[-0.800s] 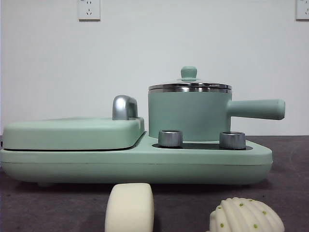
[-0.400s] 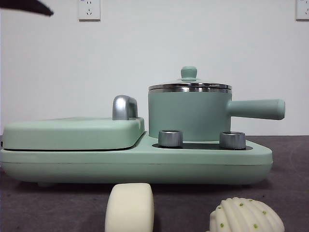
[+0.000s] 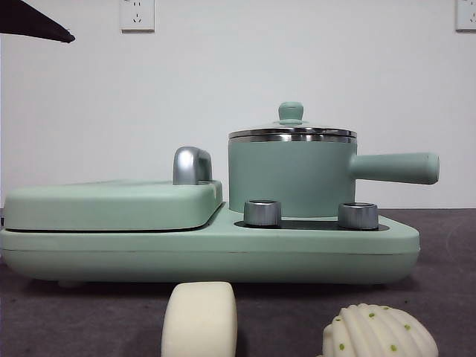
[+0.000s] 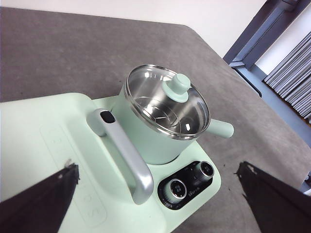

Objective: Put the buns in a small steamer

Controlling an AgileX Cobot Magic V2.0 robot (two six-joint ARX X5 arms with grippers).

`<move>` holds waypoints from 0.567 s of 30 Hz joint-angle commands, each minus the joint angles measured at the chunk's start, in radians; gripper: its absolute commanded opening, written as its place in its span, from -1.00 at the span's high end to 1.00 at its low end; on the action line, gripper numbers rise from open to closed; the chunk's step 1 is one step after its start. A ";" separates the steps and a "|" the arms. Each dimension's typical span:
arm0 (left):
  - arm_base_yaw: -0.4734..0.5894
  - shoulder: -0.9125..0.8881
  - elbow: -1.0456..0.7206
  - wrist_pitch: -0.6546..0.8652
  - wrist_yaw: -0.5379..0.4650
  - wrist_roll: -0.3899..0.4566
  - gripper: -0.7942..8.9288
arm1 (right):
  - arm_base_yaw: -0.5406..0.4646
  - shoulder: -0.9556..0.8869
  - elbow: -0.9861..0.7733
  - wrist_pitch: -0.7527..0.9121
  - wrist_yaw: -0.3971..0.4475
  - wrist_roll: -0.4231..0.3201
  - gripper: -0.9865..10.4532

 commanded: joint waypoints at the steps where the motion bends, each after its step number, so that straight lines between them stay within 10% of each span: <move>1: -0.010 0.016 0.048 -0.013 0.008 -0.005 -0.26 | 0.003 0.003 0.016 0.008 -0.006 0.018 0.00; 17: -0.138 0.400 0.471 -0.238 -0.030 0.078 -0.25 | 0.003 0.004 0.016 0.008 -0.005 0.010 0.00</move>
